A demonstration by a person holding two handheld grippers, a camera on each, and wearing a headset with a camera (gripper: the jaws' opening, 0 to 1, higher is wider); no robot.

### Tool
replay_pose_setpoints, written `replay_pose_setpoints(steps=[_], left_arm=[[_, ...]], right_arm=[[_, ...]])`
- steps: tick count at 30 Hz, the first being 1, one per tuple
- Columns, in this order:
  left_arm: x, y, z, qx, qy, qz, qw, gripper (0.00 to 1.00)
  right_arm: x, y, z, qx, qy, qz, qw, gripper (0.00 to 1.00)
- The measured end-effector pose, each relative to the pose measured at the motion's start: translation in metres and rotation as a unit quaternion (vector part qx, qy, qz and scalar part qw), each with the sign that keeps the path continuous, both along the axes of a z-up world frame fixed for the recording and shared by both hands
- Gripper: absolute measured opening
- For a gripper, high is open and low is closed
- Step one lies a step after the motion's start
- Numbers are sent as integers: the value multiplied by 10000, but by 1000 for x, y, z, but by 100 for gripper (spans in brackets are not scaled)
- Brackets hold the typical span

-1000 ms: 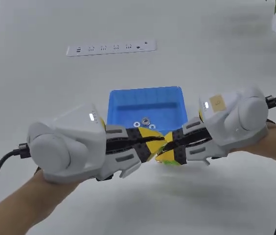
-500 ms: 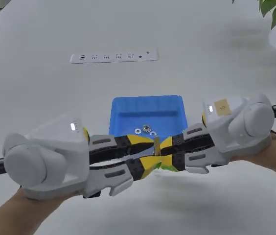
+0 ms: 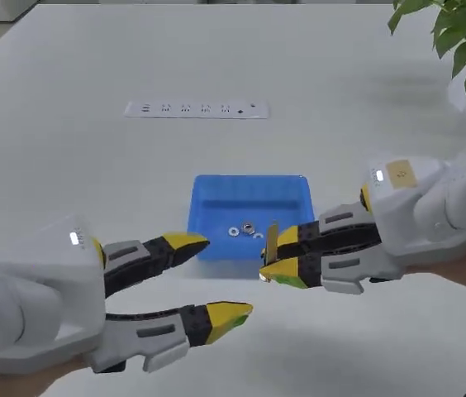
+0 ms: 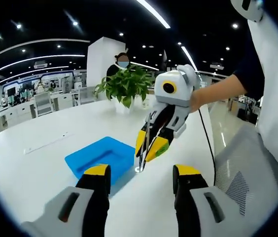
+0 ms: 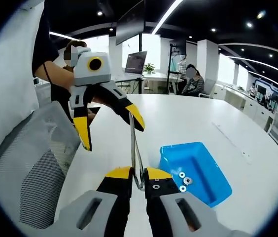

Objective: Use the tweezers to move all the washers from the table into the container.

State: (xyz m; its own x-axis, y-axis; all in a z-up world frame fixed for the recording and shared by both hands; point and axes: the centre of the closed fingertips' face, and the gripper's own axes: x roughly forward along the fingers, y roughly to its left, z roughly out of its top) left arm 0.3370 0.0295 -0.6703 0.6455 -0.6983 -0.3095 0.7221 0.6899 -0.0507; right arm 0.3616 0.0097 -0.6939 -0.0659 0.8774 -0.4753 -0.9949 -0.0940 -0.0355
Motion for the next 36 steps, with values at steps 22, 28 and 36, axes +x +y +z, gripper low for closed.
replay_pose_setpoints(steps=[22,28,36], left_arm=[[-1,34,-3,-595,162,783,9950,93],[2,39,-5,-689,200,876,9936,99],[7,35,-5,-651,218,860,9939,100]], right_arm=[[67,22,50,405,-388,-433,9975,10],[86,28,41,384,-330,-558,9972,10],[105,32,16,188,-313,-648,9972,10]])
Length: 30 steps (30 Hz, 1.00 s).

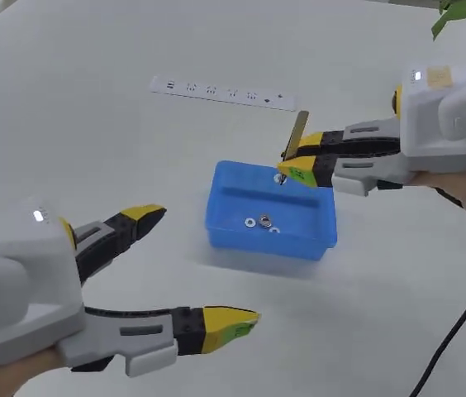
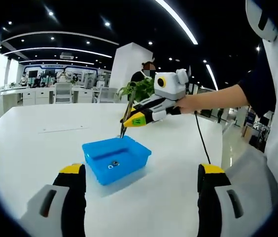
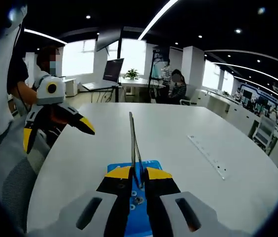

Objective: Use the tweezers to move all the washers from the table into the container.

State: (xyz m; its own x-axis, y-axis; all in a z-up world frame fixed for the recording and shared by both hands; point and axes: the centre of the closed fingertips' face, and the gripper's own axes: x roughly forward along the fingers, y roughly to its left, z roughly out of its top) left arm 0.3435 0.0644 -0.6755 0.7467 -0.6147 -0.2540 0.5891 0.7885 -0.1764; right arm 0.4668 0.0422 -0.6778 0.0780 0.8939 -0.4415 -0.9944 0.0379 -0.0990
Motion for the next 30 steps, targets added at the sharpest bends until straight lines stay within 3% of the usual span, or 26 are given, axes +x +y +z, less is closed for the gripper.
replay_pose_setpoints(steps=[9,18,30], left_arm=[[3,1,-6,122,97,0,9999,100],[1,-2,-13,213,226,2,9995,99],[0,-1,-17,211,323,12,9993,99]], right_arm=[[4,0,-42,-388,3,27,9992,10],[-1,0,-67,-473,158,18,9988,10],[-6,1,-71,-458,219,22,9987,11]])
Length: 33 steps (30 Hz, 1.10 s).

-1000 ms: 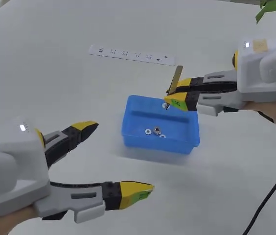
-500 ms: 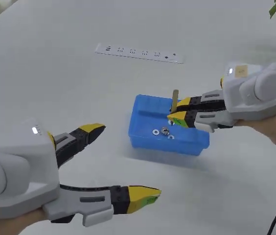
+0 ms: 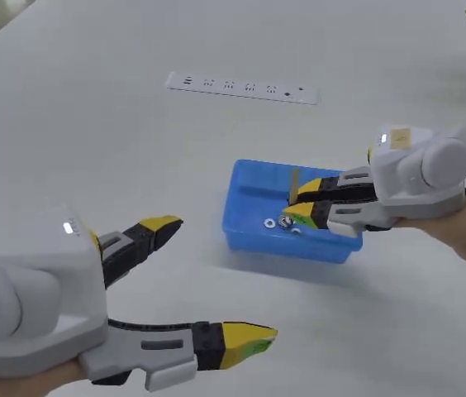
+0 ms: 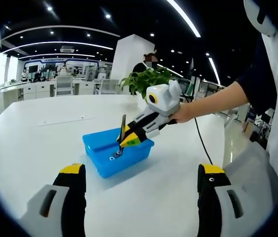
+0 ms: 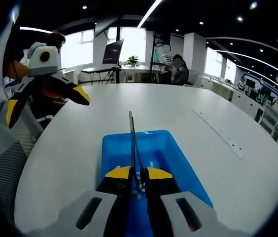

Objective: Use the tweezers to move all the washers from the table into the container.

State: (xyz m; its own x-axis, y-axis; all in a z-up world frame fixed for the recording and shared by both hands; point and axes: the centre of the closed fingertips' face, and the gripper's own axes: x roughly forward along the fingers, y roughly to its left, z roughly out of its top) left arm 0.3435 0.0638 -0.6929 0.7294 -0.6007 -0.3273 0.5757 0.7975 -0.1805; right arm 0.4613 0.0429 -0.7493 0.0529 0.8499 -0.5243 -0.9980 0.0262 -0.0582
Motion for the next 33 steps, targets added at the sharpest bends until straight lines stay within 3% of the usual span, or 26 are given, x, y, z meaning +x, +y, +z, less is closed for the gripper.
replay_pose_setpoints(steps=[13,17,19,23,26,29,33], left_arm=[[0,-3,0,-21,29,0,10000,99],[2,-1,1,-45,28,32,10000,99],[6,0,2,-25,5,18,10000,98],[26,3,8,-47,-59,-17,10000,91],[53,-1,24,-120,-359,-123,9992,90],[76,-6,34,-223,-533,-198,9981,85],[103,-16,45,-606,-702,-290,9953,72]], right_arm=[[-1,-1,0,-44,6,27,10000,11],[-1,-1,4,-2,-77,3,10000,10],[3,-2,7,-17,-315,-34,9995,9],[3,-1,13,37,-359,-34,9993,9],[2,0,16,84,-355,-27,9993,9],[-1,1,18,139,-287,7,9995,9],[-6,1,21,225,-205,82,9995,9]])
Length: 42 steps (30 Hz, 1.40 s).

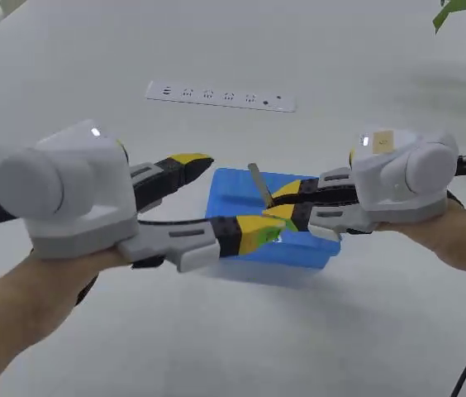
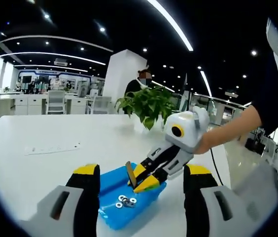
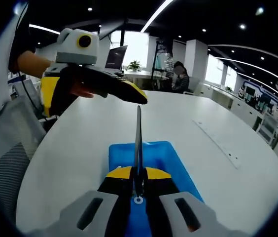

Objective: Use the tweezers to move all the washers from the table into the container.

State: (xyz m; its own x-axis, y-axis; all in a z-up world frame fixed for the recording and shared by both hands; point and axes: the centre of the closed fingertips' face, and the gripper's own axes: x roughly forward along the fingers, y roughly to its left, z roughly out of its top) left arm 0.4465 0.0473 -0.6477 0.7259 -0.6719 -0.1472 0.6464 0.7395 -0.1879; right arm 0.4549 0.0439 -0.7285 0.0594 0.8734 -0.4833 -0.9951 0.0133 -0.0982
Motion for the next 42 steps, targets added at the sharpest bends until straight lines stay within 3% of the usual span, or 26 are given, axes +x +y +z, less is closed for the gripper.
replay_pose_setpoints(steps=[3,6,8,13,17,18,19,22,24,26,31,34,37,42], left_arm=[[13,-2,-4,-68,58,-55,9999,60],[15,-6,-3,-140,41,-199,9997,39],[14,-8,-2,-208,72,-270,9994,30],[9,-10,-6,-128,139,-400,9990,23],[5,-10,-5,33,14,-480,9988,8],[6,-8,-3,107,-77,-445,9989,8],[1,-13,-2,117,-86,-632,9979,8],[-6,-16,1,661,-446,-852,9932,6],[-11,-19,6,720,-540,-954,9914,5],[-13,-18,10,687,-537,-959,9916,4],[-20,-14,31,592,-764,-904,9912,4],[-30,-17,43,493,-909,-1026,9893,4],[-49,-23,56,405,-1094,-1379,9835,4],[-84,-32,61,459,-1165,-1896,9738,4]], right_arm=[[-4,0,3,67,51,35,10000,9],[-6,-1,5,92,70,60,9999,9],[-6,-2,6,109,86,58,9999,9],[-4,-3,8,187,169,3,9997,9],[-6,-2,8,194,199,70,9996,9],[-7,-2,8,194,198,98,9996,9],[-7,-1,9,202,189,105,9996,9],[-10,-1,10,173,158,190,9995,9],[-13,0,14,186,147,258,9994,9],[-15,1,19,208,107,292,9993,10],[-20,2,39,396,13,307,9987,11],[-30,3,50,477,120,405,9980,13],[-53,1,60,576,430,707,9949,13],[-89,-10,63,447,690,1138,9901,13]])
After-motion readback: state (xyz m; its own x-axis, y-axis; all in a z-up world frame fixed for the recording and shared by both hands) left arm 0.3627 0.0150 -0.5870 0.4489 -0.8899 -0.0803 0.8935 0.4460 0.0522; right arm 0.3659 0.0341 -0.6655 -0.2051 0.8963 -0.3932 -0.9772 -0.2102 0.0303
